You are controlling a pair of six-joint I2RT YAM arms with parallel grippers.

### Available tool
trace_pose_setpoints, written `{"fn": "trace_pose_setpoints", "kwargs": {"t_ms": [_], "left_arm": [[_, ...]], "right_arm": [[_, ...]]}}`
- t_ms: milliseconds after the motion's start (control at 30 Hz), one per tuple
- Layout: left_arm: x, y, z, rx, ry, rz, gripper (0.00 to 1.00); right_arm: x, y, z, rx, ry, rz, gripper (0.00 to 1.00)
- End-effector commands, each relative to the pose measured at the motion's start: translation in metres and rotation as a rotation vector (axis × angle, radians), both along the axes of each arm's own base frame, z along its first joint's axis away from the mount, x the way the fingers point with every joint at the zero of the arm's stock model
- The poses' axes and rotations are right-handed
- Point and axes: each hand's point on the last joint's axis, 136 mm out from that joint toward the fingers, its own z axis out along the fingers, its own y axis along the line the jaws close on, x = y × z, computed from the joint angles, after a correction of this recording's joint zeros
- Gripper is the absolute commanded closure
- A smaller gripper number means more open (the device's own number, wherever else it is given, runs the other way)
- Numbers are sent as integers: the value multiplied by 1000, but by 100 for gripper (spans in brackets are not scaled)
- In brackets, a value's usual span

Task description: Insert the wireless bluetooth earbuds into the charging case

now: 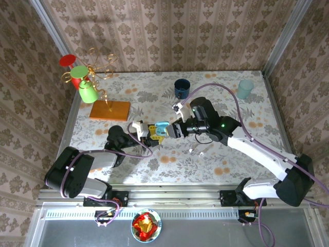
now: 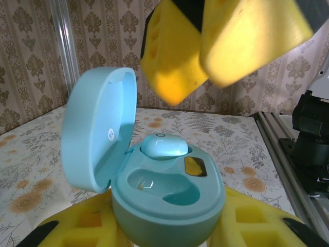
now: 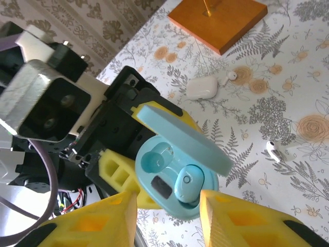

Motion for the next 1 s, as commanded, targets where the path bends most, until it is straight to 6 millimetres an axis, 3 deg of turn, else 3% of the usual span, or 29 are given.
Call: {"fn": "trace_pose_setpoints", "kwargs": {"t_ms": [0,233,333,400,567,767,867,967], "left_arm": [[0,3,6,-15,-35,16,68],[15,12,-2,0,-31,85,68],[19,15,-1,-2,-36,116,68],[33,26,-2,-3,-36,186,68],[38,32,0,-6,-42,226,68],[41,39,8,-20,-62,256,68],[43,44,11,-28,-69,277,68],[44,48,12,-31,-70,294,68]], "right_arm": [[-3,-12,7,16,-54,-31,60],[8,-43,7,56,-59,-165,60],[21,-61,1,67,-52,-272,60],[34,-75,-8,82,-21,-366,60],[58,-95,-31,62,39,-518,60],[92,-115,-78,-140,116,-681,57],[110,-115,-100,-223,146,-721,55],[125,-101,-116,-262,173,-688,54]]}}
